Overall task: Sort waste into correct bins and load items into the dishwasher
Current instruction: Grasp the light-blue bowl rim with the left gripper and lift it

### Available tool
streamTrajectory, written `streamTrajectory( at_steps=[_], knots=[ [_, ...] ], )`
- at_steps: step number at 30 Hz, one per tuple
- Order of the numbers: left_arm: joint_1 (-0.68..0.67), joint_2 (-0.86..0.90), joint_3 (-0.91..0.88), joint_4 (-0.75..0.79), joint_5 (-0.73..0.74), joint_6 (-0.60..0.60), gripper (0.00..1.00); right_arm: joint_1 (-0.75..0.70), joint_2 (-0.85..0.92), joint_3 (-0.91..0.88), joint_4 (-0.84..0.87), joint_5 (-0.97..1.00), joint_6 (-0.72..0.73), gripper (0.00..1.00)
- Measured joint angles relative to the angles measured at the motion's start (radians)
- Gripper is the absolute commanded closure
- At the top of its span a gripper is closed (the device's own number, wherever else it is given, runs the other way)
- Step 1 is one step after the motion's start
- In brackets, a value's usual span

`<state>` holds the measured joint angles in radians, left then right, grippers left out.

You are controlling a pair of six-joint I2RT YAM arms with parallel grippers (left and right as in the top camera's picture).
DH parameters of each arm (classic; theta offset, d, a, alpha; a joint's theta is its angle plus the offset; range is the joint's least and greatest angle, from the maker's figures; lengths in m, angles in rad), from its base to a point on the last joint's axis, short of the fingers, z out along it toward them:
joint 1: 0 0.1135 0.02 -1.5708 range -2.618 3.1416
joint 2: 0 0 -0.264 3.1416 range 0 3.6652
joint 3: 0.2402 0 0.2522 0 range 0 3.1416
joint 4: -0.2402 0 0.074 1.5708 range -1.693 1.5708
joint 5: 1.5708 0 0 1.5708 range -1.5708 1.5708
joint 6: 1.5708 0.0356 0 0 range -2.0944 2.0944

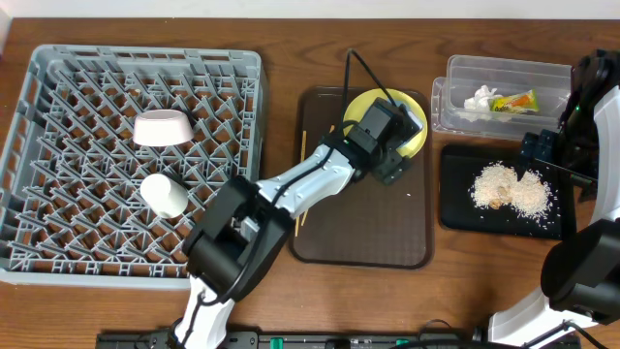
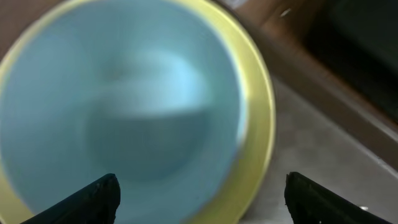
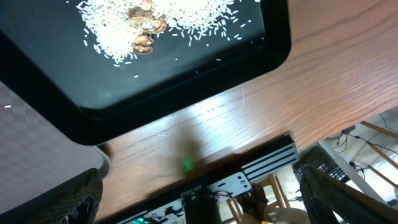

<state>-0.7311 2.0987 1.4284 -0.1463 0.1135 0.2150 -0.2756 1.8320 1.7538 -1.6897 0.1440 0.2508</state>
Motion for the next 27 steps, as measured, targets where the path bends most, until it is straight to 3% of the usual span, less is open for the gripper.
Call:
streamTrajectory(
  at_steps=[6, 13, 19, 24, 27],
  knots=[
    [0.001, 0.021, 0.0, -0.007, -0.048, 0.008, 0.54, 0.0, 0.0, 0.0, 0.0, 0.0, 0.002, 0.01],
    [0.001, 0.022, 0.0, -0.022, -0.069, 0.017, 0.74, 0.0, 0.0, 0.0, 0.005, 0.0, 0.002, 0.01],
    [0.001, 0.02, 0.0, -0.03, -0.069, 0.02, 0.81, 0.0, 0.0, 0.0, 0.006, 0.0, 0.002, 0.01],
    [0.001, -0.016, 0.0, -0.046, -0.069, 0.018, 0.94, 0.0, 0.0, 0.0, 0.006, 0.0, 0.002, 0.01],
    [0.002, -0.092, 0.0, -0.081, -0.068, 0.018, 0.94, 0.0, 0.0, 0.0, 0.007, 0.0, 0.002, 0.01]
  ],
)
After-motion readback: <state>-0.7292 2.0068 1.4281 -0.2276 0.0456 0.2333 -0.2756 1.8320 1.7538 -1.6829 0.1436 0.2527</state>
